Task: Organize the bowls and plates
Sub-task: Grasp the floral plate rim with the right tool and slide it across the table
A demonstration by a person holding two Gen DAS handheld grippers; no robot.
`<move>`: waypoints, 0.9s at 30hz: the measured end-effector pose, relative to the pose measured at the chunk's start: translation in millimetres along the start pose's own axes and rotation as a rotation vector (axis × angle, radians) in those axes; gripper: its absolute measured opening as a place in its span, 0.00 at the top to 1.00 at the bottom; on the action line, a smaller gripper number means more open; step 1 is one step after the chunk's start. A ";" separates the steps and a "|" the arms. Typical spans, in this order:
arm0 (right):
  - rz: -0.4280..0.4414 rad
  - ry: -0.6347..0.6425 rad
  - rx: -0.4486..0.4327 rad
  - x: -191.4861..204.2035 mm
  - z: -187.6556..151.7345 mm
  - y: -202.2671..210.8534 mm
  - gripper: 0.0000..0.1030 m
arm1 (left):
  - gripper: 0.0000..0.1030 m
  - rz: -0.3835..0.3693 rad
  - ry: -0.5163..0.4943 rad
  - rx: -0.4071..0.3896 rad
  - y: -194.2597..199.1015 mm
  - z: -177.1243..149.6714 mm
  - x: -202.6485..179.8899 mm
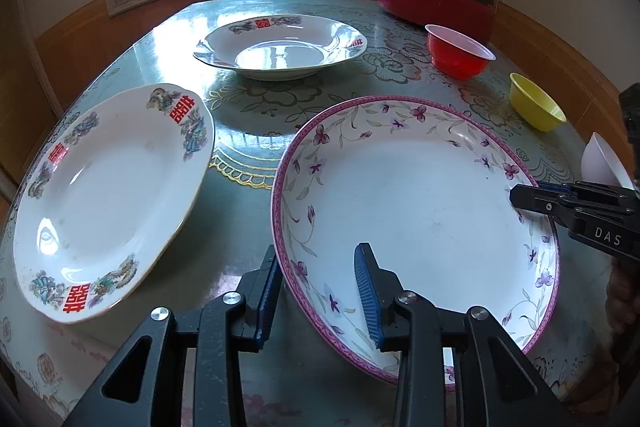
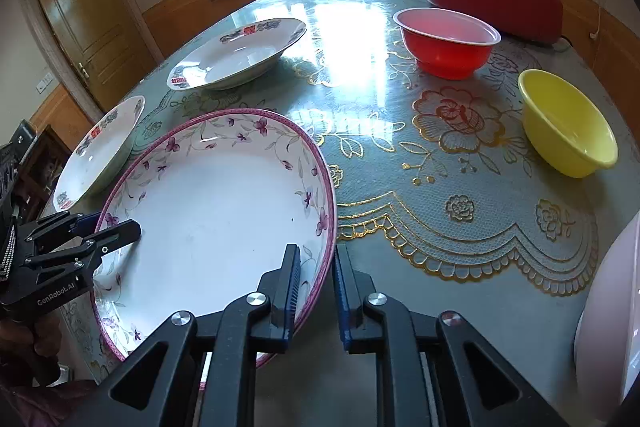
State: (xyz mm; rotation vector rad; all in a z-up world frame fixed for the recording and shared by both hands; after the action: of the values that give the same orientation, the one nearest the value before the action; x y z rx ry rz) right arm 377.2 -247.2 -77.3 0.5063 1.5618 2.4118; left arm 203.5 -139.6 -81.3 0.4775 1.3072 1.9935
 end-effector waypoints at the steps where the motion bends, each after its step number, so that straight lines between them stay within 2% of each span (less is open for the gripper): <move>1: -0.006 0.007 -0.001 1.6 -0.2 -0.4 0.82 | 0.66 -0.003 0.006 0.000 0.8 -1.9 0.0; 8: 0.020 -0.023 -0.009 -2.8 -2.1 -1.3 0.81 | 0.66 -0.017 0.014 0.006 -1.0 0.7 -0.4; 12: 0.015 -0.062 -0.026 -4.2 -3.3 -1.0 0.81 | 0.66 -0.022 -0.025 0.006 -2.4 4.1 -1.8; 21: -0.108 -0.113 0.010 6.2 3.5 -2.3 0.78 | 0.74 -0.045 -0.121 0.004 3.0 0.5 2.8; 23: -0.118 -0.143 0.013 6.1 3.2 -2.1 0.78 | 0.73 -0.070 -0.128 0.005 3.6 0.6 5.4; 27: -0.143 -0.198 0.015 6.1 2.6 -1.5 0.78 | 0.70 -0.067 -0.164 0.002 4.5 1.4 5.3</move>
State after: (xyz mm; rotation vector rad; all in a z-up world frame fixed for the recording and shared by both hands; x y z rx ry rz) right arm 372.7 -242.1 -76.7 0.5946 1.4805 2.1743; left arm 199.2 -136.0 -77.0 0.5778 1.2075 1.8566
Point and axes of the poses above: each gripper's, at about its wrist camera, not at the fingertips, and y roughly against the way its jaws point, x to its left, z to its top, the point moved 4 cm from there along -y, roughly the way its jaws point, and after that the axes turned 11 degrees about x, right-handed, at the moved point
